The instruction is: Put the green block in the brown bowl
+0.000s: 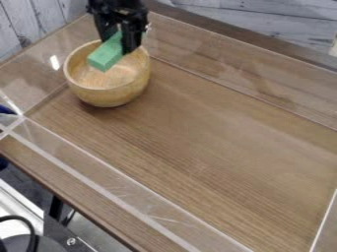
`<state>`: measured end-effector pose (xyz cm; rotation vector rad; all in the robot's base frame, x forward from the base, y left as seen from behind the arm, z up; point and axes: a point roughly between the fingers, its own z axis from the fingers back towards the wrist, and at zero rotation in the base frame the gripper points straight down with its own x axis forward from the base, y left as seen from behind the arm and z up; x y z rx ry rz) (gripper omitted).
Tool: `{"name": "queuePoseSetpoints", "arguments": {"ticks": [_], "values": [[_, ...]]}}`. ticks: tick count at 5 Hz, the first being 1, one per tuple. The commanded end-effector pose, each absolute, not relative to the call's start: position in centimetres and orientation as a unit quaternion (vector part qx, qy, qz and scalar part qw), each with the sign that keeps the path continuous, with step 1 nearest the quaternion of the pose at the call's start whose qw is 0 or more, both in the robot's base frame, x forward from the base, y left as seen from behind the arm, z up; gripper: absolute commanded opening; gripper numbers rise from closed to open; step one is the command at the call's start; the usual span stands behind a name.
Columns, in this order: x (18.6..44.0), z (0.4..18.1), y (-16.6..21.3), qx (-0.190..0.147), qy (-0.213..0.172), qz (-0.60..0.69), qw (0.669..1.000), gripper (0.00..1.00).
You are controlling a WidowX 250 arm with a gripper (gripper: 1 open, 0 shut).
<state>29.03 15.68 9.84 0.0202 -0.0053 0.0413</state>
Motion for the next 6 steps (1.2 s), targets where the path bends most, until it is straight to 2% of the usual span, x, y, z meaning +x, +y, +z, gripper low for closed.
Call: {"name": "queuePoseSetpoints", "arguments": {"ticks": [1,3,6], "values": [[29.6,10.8,17.6,0.032,-0.028,0.029,0.999,0.0],[29.3,8.1,19.5,0.033,-0.012,0.042,0.999,0.0],[29.1,7.0,20.6,0.027,-0.007,0.052,0.998,0.0]]}}
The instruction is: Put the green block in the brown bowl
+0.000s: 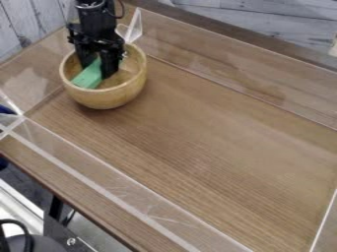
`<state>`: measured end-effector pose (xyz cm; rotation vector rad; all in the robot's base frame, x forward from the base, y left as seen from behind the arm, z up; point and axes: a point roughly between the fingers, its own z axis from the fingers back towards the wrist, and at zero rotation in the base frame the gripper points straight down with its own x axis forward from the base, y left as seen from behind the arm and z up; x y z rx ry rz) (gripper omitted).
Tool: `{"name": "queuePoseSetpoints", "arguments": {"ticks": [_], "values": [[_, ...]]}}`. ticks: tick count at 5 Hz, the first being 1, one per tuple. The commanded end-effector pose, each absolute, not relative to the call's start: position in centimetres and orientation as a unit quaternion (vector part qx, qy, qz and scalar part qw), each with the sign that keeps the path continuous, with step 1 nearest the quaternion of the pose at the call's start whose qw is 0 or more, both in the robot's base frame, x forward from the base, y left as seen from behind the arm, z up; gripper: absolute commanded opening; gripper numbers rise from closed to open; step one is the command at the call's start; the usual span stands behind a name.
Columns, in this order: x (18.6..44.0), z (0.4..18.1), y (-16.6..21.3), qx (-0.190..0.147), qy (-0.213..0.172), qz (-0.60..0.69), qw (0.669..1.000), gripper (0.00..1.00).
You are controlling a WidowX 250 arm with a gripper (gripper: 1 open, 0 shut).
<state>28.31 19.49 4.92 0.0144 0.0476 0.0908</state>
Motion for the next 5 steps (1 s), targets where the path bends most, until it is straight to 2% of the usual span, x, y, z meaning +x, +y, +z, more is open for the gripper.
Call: {"name": "queuePoseSetpoints", "arguments": {"ticks": [1,5], "values": [[29.2,6.86,20.69,0.024,-0.006,0.053,0.998,0.0],[29.4,6.89,20.7,0.011,-0.005,0.057,0.998,0.0]]}}
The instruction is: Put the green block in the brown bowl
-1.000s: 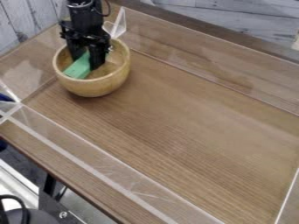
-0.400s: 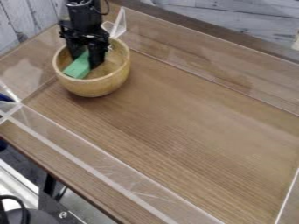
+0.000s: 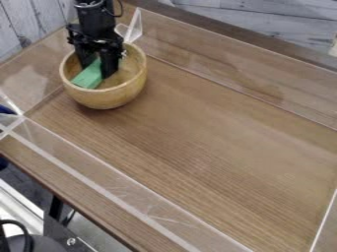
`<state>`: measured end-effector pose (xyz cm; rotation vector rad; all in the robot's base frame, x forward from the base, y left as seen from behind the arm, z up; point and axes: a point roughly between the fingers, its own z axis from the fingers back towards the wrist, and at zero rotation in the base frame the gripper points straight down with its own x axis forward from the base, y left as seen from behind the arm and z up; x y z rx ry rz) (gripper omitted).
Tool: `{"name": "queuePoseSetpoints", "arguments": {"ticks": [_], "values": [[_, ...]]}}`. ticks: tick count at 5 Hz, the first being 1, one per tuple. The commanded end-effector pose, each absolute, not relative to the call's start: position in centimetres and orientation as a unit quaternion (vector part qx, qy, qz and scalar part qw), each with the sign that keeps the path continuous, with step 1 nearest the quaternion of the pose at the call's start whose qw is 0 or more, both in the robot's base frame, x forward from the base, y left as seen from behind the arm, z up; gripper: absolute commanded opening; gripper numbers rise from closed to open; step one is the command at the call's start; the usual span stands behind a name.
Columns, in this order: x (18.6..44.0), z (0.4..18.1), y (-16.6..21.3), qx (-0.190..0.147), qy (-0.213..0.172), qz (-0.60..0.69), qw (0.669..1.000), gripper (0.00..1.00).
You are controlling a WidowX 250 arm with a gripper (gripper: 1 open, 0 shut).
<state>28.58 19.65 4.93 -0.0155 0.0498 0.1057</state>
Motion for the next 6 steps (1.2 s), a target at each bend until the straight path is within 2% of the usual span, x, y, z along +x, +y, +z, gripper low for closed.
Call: {"name": "queuePoseSetpoints", "arguments": {"ticks": [1,4,5,6], "values": [[29.4,7.0,20.7,0.008,-0.005,0.058,0.998,0.0],[29.6,6.9,20.7,-0.001,-0.003,0.061,0.998,0.0],[29.5,8.0,20.6,-0.008,-0.009,0.064,0.998,1.0],[29.4,9.9,20.6,-0.016,-0.024,0.067,0.997,1.0]]}}
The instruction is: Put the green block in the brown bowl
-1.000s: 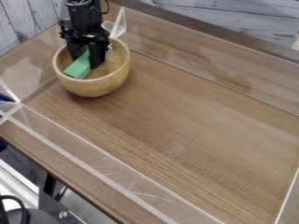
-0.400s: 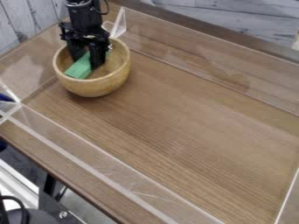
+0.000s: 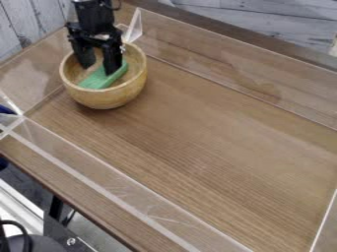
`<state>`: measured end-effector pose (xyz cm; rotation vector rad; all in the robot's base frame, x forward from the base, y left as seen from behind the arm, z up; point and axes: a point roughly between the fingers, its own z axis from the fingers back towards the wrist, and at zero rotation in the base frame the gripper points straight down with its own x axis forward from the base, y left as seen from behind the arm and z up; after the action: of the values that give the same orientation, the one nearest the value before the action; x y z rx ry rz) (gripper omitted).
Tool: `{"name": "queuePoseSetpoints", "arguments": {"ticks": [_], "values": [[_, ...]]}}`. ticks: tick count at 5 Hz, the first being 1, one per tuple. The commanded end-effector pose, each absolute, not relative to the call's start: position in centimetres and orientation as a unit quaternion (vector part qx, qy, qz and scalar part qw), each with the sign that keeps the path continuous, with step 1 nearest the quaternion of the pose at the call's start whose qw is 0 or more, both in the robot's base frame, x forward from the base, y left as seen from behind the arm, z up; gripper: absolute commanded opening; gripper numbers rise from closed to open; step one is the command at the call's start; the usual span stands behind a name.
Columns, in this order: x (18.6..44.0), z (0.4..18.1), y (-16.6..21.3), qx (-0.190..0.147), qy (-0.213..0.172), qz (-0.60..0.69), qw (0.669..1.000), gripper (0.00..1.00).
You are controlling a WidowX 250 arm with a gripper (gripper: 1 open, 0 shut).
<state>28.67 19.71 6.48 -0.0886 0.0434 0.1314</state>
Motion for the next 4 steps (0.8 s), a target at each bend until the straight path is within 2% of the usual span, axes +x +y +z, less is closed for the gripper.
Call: {"name": "queuePoseSetpoints", "arguments": {"ticks": [1,2,3,4], "values": [[29.5,12.6,20.6,-0.022,-0.046,0.07,0.996,1.0],[29.6,16.0,20.6,-0.023,-0.071,0.072,0.995,1.0],[29.3,17.2,20.3,-0.026,-0.077,0.071,0.994,1.0],[29.6,16.2,20.8,-0.024,-0.069,0.074,0.995,1.0]]}}
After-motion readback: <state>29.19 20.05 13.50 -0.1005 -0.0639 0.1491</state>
